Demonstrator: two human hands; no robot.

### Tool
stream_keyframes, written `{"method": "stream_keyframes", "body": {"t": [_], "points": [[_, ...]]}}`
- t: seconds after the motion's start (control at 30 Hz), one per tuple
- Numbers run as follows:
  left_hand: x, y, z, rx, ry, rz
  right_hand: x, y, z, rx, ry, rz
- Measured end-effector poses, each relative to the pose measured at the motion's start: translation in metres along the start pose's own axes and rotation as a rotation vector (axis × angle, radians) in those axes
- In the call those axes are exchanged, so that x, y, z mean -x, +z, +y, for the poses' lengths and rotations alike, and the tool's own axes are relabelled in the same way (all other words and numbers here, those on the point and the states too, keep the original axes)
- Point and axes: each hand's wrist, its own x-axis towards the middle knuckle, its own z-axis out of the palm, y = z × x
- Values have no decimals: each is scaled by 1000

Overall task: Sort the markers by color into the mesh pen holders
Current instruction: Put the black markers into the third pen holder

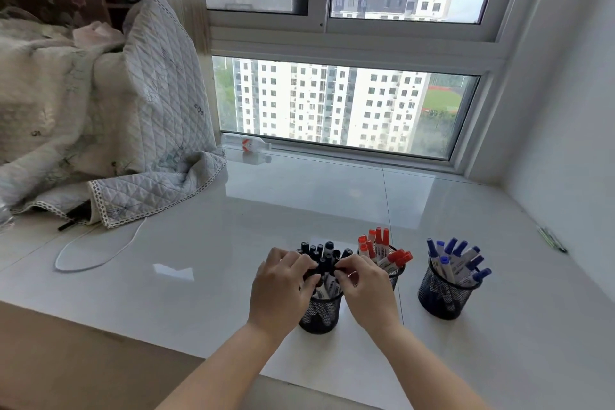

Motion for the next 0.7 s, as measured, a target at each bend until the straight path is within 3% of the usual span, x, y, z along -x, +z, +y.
{"method": "stream_keyframes", "body": {"t": [0.17, 0.3, 0.47, 0.57, 0.7], "points": [[3, -2, -6, 26, 32, -14, -4, -5, -1, 74, -45, 10], [0, -7, -11, 160, -189, -103, -22, -11, -10, 92, -71, 65], [-9, -11, -12, 425, -551, -243, -46, -13, -18, 154, -8, -178], [-12, -10, -11, 398, -571, -264, -53, -12, -20, 154, 46, -338], [-14, -9, -7, 304, -552, -259, -57, -9, -22, 146, 90, -408]]}}
